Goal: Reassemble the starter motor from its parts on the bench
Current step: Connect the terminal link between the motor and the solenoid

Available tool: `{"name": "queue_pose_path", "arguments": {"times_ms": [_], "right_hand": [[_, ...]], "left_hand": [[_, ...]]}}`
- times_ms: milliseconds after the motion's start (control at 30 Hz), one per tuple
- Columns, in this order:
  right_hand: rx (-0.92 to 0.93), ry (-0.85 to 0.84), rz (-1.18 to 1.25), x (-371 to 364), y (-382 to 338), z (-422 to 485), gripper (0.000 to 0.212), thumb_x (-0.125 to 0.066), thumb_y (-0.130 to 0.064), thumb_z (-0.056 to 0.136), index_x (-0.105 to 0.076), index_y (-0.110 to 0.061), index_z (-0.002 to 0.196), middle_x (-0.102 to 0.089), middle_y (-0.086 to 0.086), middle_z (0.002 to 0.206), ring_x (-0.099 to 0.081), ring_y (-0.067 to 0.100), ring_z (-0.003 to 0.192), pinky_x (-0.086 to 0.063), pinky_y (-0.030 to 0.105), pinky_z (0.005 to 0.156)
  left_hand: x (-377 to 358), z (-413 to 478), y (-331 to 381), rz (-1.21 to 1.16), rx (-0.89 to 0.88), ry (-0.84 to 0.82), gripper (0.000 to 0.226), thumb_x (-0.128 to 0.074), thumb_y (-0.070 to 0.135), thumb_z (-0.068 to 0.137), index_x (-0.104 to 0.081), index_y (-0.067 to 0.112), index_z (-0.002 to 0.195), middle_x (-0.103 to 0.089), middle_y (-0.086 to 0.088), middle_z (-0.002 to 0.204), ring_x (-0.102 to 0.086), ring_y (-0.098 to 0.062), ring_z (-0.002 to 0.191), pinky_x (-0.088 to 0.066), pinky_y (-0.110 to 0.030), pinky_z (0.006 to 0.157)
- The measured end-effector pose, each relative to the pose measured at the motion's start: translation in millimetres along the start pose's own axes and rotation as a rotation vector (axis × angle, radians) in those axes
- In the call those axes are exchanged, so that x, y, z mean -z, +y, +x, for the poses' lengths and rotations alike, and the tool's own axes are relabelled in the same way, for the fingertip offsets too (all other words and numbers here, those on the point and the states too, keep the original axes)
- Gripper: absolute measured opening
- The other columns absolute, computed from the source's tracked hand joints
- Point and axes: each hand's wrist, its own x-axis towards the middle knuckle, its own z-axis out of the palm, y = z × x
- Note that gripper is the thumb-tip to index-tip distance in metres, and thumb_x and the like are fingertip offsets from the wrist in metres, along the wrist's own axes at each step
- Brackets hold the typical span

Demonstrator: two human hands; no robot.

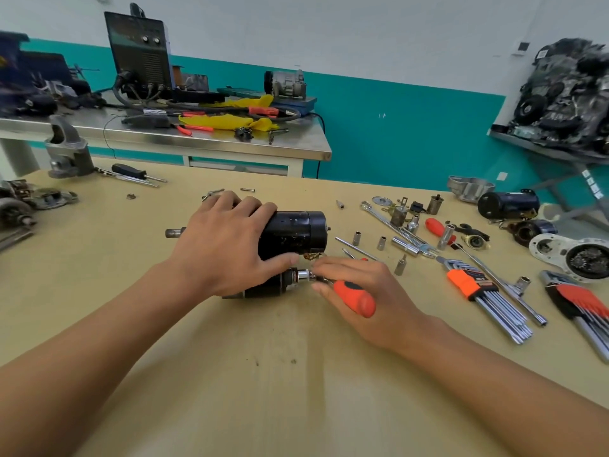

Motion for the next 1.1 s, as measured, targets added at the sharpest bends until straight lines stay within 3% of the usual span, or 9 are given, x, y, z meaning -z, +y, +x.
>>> {"name": "queue_pose_path", "arguments": {"times_ms": [200,400,567,667,733,833,867,967,1100], "right_hand": [[0.127,-0.006,-0.171,-6.6,2.0,0.3,0.008,-0.072,-0.007,0.089,-0.075,-0.001,0.093,-0.073,0.012,0.107,-0.072,0.027,0.089,-0.059,0.039,0.071],[0.307,-0.110,-0.358,1.5,14.0,6.1,0.015,-0.080,0.007,0.075,-0.076,-0.003,0.085,-0.073,0.017,0.110,-0.073,0.031,0.082,-0.059,0.033,0.064],[0.345,-0.071,-0.302,-2.5,16.0,7.1,0.007,-0.080,-0.002,0.079,-0.076,-0.003,0.084,-0.075,0.015,0.104,-0.073,0.030,0.082,-0.060,0.037,0.063],[0.247,-0.059,-0.170,-3.6,13.9,11.0,0.010,-0.074,-0.012,0.086,-0.076,-0.003,0.088,-0.075,0.012,0.094,-0.072,0.029,0.081,-0.059,0.041,0.066],[0.071,-0.110,-0.031,-0.9,13.0,16.5,0.016,-0.070,-0.019,0.092,-0.074,-0.005,0.099,-0.074,0.011,0.092,-0.071,0.026,0.081,-0.057,0.043,0.070],[-0.227,-0.120,0.118,3.2,11.5,22.1,0.030,-0.068,-0.027,0.093,-0.070,-0.012,0.119,-0.074,-0.005,0.105,-0.069,-0.003,0.083,-0.057,0.022,0.076],[-0.269,-0.142,0.132,3.8,9.4,23.9,0.032,-0.067,-0.028,0.094,-0.068,-0.012,0.122,-0.072,-0.011,0.104,-0.069,-0.005,0.077,-0.057,0.020,0.073],[-0.338,-0.197,0.162,6.0,0.0,31.4,0.033,-0.063,-0.030,0.096,-0.065,-0.013,0.125,-0.067,-0.016,0.100,-0.071,0.008,0.063,-0.060,0.026,0.065],[-0.404,-0.239,0.140,11.3,-6.3,41.3,0.025,-0.060,-0.031,0.098,-0.066,-0.018,0.118,-0.067,-0.013,0.093,-0.071,0.008,0.059,-0.059,0.027,0.063]], "left_hand": [[3.3,-7.6,3.0,0.128,-0.069,-0.070,0.130,-0.021,0.105,0.055,-0.036,0.016,0.149,-0.058,-0.006,0.135,-0.052,-0.031,0.126,-0.021,-0.058,0.119],[-1.5,-8.7,15.3,0.191,-0.013,-0.045,0.130,-0.024,0.103,0.054,-0.039,0.011,0.144,-0.059,-0.009,0.129,-0.054,-0.034,0.120,-0.022,-0.057,0.117],[-4.6,-8.4,21.3,0.190,0.018,-0.001,0.121,-0.026,0.099,0.058,-0.045,0.009,0.136,-0.061,-0.011,0.120,-0.055,-0.036,0.110,-0.027,-0.056,0.112],[-5.0,-8.5,21.7,0.197,0.026,-0.007,0.118,-0.029,0.098,0.059,-0.045,0.008,0.135,-0.060,-0.011,0.119,-0.055,-0.037,0.109,-0.027,-0.055,0.111],[-5.1,-8.7,21.9,0.196,0.035,-0.009,0.115,-0.031,0.096,0.060,-0.045,0.008,0.134,-0.060,-0.011,0.119,-0.054,-0.037,0.109,-0.028,-0.055,0.111],[-4.3,-8.4,22.7,0.192,0.040,-0.007,0.109,-0.032,0.093,0.062,-0.046,0.009,0.130,-0.061,-0.012,0.116,-0.055,-0.036,0.106,-0.030,-0.055,0.108],[-4.0,-8.3,22.6,0.190,0.041,-0.006,0.107,-0.032,0.093,0.063,-0.047,0.009,0.129,-0.061,-0.012,0.115,-0.055,-0.037,0.105,-0.031,-0.055,0.108],[-3.7,-8.7,22.8,0.192,0.041,-0.005,0.105,-0.032,0.092,0.065,-0.047,0.010,0.129,-0.061,-0.013,0.116,-0.056,-0.037,0.106,-0.031,-0.055,0.107],[-3.5,-8.4,23.0,0.195,0.039,-0.001,0.105,-0.033,0.092,0.066,-0.047,0.009,0.130,-0.061,-0.013,0.116,-0.056,-0.037,0.106,-0.031,-0.056,0.107]]}}
